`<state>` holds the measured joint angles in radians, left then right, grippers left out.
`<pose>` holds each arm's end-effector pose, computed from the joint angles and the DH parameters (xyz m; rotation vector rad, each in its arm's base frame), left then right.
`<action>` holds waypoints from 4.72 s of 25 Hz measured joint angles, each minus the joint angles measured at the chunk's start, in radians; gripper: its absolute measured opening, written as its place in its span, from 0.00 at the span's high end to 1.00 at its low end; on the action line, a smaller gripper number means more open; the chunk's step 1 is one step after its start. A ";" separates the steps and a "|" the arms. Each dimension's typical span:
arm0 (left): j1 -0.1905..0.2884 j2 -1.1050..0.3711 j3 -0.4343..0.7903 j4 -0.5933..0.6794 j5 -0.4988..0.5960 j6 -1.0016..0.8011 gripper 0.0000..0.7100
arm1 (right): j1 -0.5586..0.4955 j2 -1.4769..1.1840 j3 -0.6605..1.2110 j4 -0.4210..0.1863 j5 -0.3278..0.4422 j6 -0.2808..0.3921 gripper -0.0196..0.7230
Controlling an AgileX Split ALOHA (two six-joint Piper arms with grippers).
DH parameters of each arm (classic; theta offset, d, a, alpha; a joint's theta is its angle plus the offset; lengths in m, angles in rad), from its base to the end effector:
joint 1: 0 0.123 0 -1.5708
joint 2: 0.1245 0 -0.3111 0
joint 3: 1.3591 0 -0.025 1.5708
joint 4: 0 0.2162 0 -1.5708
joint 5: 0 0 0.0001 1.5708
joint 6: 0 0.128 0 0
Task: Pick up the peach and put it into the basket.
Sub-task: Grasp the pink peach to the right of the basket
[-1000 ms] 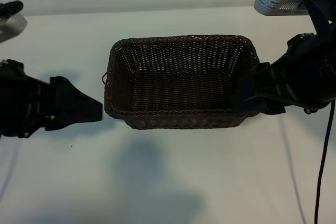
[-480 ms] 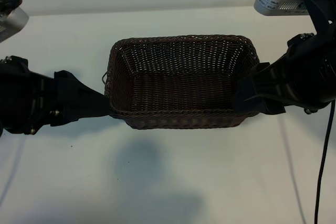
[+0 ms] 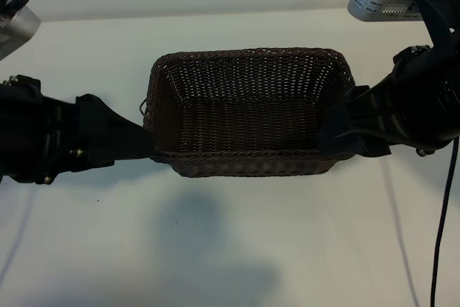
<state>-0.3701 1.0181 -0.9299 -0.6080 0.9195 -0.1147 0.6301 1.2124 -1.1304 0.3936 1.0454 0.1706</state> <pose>0.1323 -0.1137 0.3471 0.0551 2.5037 -0.9597 0.1435 0.1572 0.3498 -0.4750 2.6609 0.7821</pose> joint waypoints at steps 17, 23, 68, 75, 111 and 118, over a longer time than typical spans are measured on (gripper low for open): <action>-0.135 0.094 -0.010 0.072 -0.047 -0.075 0.22 | 0.000 0.000 0.000 0.000 0.000 0.000 0.28; -0.138 0.094 -0.036 0.097 -0.038 -0.104 0.22 | 0.000 0.000 0.000 0.000 0.000 0.000 0.28; -0.139 0.094 -0.036 0.097 -0.037 -0.102 0.22 | 0.000 0.002 0.000 -0.140 -0.069 -0.069 0.28; -0.139 0.094 -0.036 0.097 -0.037 -0.102 0.22 | -0.078 0.072 0.000 -0.384 -0.155 0.055 0.27; -0.139 0.094 -0.036 0.097 -0.037 -0.102 0.22 | -0.472 0.636 0.000 -0.171 -0.487 -0.208 0.22; -0.139 0.094 -0.036 0.097 -0.037 -0.102 0.22 | -0.472 0.723 0.000 -0.105 -0.505 -0.281 0.23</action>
<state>-0.5093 1.1123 -0.9659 -0.5114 0.8829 -0.2166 0.1579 1.9353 -1.1304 0.2891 0.5401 -0.1107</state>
